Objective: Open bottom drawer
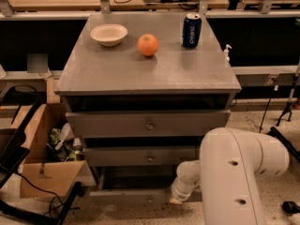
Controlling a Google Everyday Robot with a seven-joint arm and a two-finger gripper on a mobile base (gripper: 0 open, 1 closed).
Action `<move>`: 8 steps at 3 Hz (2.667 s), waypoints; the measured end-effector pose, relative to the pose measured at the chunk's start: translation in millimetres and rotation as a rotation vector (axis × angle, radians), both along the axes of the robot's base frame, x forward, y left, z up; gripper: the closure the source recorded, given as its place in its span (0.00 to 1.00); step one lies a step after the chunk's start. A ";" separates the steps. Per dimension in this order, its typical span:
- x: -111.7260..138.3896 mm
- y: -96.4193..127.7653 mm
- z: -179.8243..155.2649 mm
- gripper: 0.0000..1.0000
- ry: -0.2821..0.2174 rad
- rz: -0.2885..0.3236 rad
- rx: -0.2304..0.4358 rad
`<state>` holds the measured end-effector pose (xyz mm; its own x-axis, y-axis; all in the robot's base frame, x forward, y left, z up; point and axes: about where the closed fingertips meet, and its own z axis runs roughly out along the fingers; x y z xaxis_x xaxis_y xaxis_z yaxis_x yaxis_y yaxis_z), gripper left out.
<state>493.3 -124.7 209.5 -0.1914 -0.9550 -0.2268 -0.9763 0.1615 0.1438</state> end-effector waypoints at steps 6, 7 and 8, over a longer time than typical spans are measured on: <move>-0.1 0.0 0.4 0.11 0.000 0.000 0.000; -0.1 0.0 0.4 0.00 0.000 0.000 0.000; -0.1 0.0 0.3 0.00 0.000 0.000 0.000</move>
Offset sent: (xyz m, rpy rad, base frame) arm -0.0799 0.0319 0.0071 0.2476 0.2177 0.2006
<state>493.2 -124.6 209.9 -0.1915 -0.9550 -0.2267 -0.9763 0.1616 0.1439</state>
